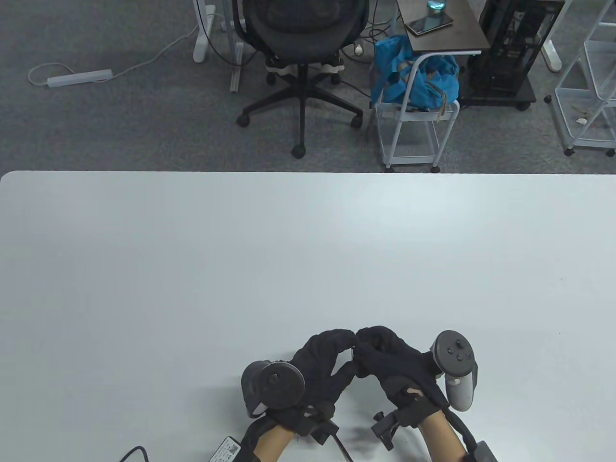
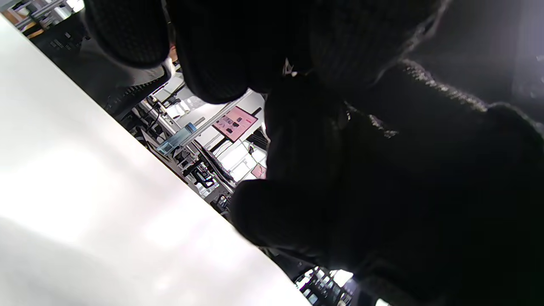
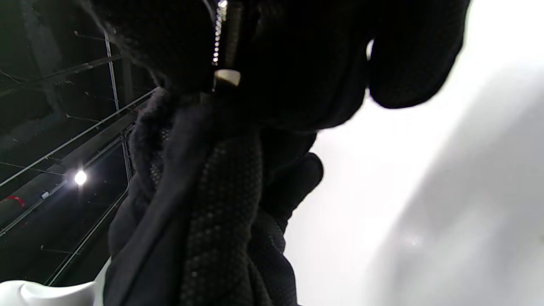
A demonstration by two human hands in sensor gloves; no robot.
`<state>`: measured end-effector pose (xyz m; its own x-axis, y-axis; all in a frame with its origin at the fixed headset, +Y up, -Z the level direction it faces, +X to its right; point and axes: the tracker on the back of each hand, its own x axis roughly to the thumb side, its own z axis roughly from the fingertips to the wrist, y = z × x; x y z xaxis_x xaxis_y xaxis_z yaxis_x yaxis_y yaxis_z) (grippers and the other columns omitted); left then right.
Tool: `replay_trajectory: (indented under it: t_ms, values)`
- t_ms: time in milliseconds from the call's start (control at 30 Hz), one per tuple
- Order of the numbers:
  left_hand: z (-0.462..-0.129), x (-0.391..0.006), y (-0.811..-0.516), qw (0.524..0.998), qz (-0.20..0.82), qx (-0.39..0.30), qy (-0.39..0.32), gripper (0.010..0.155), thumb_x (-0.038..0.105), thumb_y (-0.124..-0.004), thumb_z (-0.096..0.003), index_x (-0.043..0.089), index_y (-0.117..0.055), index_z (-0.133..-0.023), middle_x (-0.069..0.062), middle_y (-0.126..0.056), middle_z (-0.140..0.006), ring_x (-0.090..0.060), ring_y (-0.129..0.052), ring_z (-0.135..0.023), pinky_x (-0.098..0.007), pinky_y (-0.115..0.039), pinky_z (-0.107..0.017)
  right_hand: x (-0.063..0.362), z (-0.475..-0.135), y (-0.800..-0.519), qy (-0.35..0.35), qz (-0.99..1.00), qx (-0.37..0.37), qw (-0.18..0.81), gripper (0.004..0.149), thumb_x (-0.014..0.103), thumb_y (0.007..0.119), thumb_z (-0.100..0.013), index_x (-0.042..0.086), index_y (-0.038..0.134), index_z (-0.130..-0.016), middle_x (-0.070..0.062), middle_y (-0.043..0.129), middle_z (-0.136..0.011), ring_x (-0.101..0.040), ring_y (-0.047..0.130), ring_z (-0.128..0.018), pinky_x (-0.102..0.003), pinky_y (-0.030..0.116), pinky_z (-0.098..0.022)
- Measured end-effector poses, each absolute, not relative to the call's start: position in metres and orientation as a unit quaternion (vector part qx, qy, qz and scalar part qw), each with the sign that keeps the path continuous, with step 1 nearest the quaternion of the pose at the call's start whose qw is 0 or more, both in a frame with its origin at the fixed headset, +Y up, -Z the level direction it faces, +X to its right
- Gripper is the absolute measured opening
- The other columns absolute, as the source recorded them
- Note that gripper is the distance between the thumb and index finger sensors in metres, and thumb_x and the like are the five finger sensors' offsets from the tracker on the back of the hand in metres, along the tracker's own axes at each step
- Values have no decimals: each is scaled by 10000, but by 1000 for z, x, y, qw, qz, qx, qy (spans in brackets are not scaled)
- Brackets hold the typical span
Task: Unscrew nut from screw
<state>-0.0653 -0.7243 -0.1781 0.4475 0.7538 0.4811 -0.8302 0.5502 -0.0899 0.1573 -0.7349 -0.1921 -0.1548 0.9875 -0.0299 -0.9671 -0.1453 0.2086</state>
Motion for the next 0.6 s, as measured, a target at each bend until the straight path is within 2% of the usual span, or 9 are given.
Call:
replay_trajectory:
  t_ms: [200,433,600]
  values:
    - [-180,-71,-726,815,537,60,-208,506,353,-885,-468,214,-783,-944,-136,-917,-854,-309,-972,-648,-599,-783,-569,154,-186,-732,53,760,61,645,511,413,813,-496,70,769,-872,-96,978,-599,-254,1016,-403,-536,871,-458]
    - [-184,-76,-731,791,584,35,-181,486,360,-892,-459,215,-810,-915,-125,-944,-813,-289,-992,-601,-583,-813,-545,146,-181,-723,2,792,110,601,496,371,752,-528,80,710,-927,-136,922,-682,-302,963,-493,-578,799,-526]
    - [-186,-78,-738,759,634,-7,-152,480,351,-886,-468,219,-796,-921,-144,-931,-822,-297,-983,-603,-588,-809,-544,145,-182,-722,-10,794,134,592,486,347,765,-532,124,695,-957,-144,879,-765,-345,923,-583,-613,751,-570]
